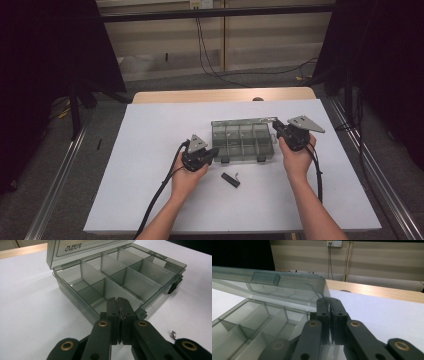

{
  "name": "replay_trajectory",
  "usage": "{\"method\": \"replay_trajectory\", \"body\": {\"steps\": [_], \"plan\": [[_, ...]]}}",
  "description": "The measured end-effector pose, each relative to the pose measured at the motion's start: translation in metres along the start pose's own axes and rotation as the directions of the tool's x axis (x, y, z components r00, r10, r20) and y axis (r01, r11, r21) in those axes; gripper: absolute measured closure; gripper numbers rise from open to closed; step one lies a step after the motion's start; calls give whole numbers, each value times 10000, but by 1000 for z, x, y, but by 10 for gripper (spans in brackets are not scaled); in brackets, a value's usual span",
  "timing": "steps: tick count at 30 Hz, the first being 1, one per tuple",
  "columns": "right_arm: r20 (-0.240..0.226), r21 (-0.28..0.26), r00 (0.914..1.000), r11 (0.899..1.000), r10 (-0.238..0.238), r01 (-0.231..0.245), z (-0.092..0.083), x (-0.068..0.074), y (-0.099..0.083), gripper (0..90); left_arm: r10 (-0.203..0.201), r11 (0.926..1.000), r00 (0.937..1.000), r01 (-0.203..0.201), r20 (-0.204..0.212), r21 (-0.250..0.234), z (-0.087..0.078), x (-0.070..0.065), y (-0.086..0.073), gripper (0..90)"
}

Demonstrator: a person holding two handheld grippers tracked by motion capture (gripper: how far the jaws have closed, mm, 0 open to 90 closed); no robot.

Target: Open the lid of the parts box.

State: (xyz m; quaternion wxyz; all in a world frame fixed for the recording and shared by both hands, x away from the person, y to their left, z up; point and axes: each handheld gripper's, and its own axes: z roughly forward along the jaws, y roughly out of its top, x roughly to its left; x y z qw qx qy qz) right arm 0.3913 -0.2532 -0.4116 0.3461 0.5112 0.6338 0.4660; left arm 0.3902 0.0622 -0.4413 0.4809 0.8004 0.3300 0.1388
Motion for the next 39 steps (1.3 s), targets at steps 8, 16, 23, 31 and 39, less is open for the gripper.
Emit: {"method": "replay_trajectory", "body": {"steps": [8, 16, 23, 31, 39], "plan": [[232, -209, 9995, 9996, 191, -186, 9, 1, 0, 882, 59, 10000, 10000, -59, -26, 45, 0, 0, 0, 893], [318, -223, 9990, 9993, 309, -302, 19, -2, 7, 884, 55, 10000, 10000, -55, -32, 19, 1, 0, 0, 896], [546, -164, 9983, 9997, 191, -182, 26, -2, 12, 887, 76, 10000, 9999, -75, -68, 23, 0, -1, 0, 896], [669, 5, 9977, 10000, 90, -91, 33, -2, 12, 886, 184, 9998, 9997, -184, -129, 38, 0, -1, 0, 896], [755, 133, 9970, 9998, 152, -163, 42, -3, 14, 886, 119, 9999, 9999, -119, -83, 25, 0, -1, 0, 896]]}}
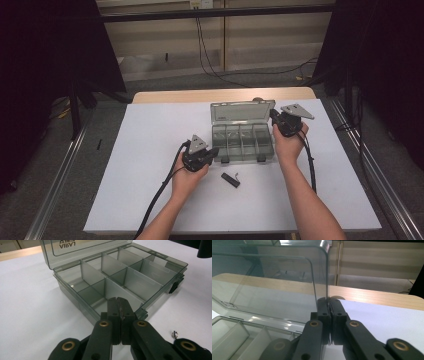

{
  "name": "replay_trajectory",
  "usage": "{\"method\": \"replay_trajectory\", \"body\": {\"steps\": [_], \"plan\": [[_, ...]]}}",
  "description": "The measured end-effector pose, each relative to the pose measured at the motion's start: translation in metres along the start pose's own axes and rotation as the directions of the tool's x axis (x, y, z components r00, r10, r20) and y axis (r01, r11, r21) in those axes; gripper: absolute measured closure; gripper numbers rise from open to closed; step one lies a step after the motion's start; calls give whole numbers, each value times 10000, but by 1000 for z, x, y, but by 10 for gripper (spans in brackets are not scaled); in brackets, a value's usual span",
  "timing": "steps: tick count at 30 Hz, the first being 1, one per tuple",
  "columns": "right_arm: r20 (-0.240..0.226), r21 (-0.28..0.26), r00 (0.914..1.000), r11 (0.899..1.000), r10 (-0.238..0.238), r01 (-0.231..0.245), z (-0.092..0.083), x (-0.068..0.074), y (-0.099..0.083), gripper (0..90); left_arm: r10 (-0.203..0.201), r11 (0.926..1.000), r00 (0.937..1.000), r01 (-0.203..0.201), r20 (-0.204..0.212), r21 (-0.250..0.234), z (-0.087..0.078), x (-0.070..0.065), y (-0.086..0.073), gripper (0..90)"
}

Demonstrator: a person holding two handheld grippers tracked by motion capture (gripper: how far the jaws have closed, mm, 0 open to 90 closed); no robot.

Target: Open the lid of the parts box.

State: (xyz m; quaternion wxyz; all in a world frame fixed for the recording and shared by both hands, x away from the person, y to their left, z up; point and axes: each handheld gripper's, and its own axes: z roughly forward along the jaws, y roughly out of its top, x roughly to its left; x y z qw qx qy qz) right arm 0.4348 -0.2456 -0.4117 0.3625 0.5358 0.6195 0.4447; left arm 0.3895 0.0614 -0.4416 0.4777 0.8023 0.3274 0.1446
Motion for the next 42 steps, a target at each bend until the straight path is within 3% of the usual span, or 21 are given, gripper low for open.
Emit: {"method": "replay_trajectory", "body": {"steps": [18, 33, 42], "plan": [[193, 222, 9998, 9998, -7, 3, 14, 0, -2, 883, 56, 10000, 10000, -56, -32, -71, 1, -1, -1, 899], [313, 432, 9988, 9983, 367, -380, 27, -1, -7, 884, 106, 9999, 9999, -107, -63, -59, 1, -1, -1, 900], [374, 536, 9987, 9979, 337, -357, 31, -1, -10, 885, 121, 9999, 9999, -122, -91, -44, 1, -1, -1, 900]]}}
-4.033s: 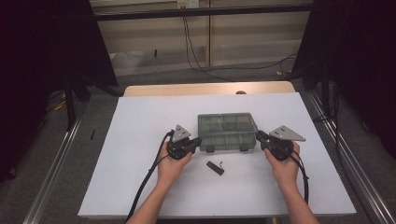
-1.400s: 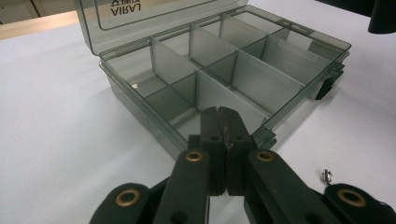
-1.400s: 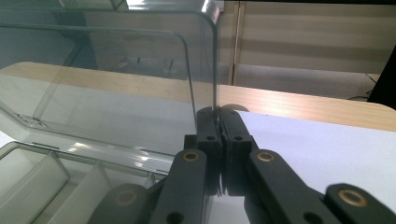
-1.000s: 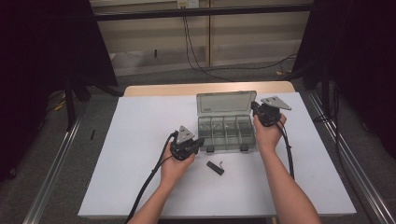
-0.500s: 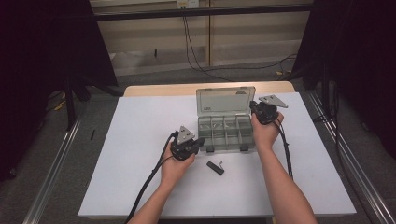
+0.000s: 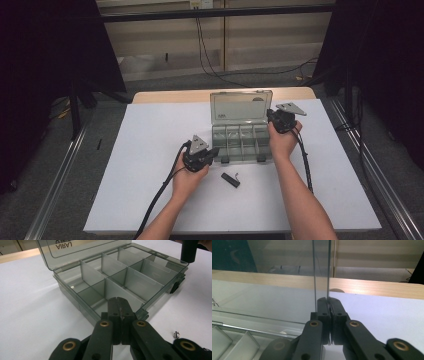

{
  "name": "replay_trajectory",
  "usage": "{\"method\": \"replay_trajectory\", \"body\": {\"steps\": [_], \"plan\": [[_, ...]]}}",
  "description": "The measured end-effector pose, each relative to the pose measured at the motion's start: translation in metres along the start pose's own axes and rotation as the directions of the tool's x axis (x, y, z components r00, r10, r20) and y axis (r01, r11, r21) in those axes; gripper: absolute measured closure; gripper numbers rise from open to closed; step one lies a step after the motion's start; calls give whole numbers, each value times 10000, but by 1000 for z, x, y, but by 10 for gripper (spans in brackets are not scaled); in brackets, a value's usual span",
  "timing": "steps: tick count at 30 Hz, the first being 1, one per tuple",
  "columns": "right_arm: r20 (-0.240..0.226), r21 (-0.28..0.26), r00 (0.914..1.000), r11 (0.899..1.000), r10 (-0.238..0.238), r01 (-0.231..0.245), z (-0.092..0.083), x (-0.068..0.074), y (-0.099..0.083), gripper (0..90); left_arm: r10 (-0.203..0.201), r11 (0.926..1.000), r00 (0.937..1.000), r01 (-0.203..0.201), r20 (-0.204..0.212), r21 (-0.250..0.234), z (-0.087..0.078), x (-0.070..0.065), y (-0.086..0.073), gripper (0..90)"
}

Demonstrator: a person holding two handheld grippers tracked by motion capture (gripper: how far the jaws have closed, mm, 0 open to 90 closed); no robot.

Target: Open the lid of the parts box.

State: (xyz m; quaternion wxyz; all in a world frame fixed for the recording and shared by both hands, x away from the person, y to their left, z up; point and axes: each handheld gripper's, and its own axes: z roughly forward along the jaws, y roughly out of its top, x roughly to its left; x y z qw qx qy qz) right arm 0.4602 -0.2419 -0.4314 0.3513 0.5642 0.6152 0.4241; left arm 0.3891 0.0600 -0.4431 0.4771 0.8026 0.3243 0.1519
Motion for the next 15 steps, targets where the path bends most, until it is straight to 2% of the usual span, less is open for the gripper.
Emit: {"method": "replay_trajectory", "body": {"steps": [15], "plan": [[33, 132, 9998, 9998, -172, 172, 7, -1, -3, 883, -16, 10000, 10000, 16, -20, -37, 0, 0, 0, 900]]}}
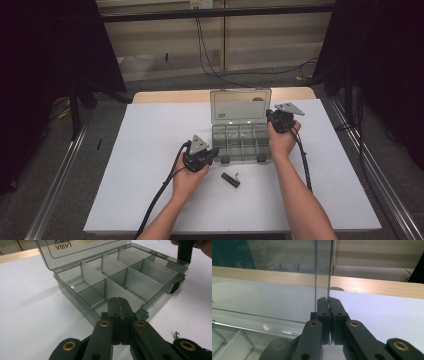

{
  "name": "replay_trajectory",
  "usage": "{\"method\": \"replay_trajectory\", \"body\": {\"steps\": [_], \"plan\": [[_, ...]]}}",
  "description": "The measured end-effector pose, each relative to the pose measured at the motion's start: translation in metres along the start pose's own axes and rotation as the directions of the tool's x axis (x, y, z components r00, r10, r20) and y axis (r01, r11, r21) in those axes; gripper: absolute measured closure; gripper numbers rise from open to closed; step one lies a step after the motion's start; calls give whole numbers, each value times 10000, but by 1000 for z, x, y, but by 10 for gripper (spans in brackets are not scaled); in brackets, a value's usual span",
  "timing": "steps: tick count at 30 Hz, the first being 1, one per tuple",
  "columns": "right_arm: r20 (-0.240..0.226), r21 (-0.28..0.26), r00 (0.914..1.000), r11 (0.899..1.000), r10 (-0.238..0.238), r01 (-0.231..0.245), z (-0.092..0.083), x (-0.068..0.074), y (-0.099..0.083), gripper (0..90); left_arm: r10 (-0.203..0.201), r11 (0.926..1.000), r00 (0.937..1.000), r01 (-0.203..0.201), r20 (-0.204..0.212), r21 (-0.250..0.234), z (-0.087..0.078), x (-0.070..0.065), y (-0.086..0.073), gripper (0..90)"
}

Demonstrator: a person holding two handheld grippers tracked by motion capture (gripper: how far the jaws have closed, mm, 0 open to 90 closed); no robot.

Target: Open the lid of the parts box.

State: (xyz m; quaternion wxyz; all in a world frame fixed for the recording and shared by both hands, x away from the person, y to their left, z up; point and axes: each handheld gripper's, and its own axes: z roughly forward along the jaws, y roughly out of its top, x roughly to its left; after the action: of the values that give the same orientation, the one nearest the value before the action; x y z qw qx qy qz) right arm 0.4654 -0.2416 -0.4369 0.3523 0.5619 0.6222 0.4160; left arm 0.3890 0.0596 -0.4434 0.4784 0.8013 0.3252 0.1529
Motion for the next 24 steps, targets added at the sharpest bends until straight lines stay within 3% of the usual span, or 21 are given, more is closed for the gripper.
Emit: {"method": "replay_trajectory", "body": {"steps": [16, 24], "plan": [[106, 259, 9994, 9991, -342, 339, 6, 1, -3, 879, 43, 10000, 10000, -43, 17, 3, 0, 0, 0, 900], [4, 451, 9996, 9986, -295, 294, 8, -1, -6, 877, 40, 10000, 10000, -40, 7, 7, 0, 0, 0, 900]]}}
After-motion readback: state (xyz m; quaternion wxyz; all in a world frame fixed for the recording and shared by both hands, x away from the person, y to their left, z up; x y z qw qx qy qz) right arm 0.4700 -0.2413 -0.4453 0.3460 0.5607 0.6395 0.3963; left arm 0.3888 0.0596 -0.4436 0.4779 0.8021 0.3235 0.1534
